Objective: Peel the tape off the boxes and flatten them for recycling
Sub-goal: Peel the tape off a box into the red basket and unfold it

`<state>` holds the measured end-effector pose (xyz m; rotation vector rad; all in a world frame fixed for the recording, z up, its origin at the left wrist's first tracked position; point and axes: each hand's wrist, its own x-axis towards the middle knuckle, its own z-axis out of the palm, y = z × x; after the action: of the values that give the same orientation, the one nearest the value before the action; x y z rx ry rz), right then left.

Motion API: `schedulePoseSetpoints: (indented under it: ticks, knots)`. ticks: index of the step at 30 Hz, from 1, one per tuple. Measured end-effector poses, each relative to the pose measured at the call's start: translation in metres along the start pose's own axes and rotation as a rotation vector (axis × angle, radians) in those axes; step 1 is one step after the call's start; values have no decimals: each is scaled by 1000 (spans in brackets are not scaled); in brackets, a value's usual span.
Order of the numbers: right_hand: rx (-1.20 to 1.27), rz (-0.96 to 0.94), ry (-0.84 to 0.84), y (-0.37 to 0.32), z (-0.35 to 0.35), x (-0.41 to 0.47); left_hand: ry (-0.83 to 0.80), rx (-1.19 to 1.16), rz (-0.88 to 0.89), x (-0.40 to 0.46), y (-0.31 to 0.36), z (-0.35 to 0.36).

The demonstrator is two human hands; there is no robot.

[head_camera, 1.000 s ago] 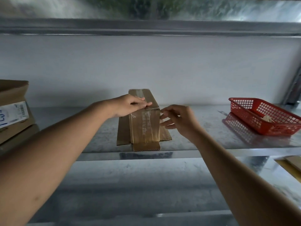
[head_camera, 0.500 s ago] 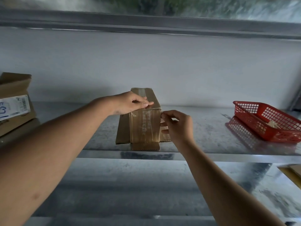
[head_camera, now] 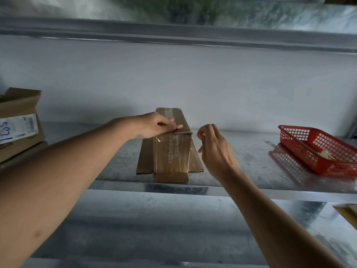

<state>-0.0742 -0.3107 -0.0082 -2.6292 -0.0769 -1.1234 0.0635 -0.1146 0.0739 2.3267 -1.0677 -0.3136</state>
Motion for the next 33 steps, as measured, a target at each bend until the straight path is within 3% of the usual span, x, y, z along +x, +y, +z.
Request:
schedulePoseSetpoints:
  ticks: [5,11,17,24,30,33]
  knots:
    - [233,-57,51,-19,-5,2,-3,23,25,3,6,5]
    - [876,302,-15,-26,-1,-1,16,-5,-26,0,9,10]
    - [1242,476,53,-30,-7,-4,65,-3,-44,-1,13,15]
    - [1334,234,33,-58,-34,23,-29,208,-133,10,25,18]
    - [1448,442,180,-37,-36,20,-68,250,-46,2,35,11]
    - [1106,338,179,-27,-30,13,-41,370,-78,-2,37,10]
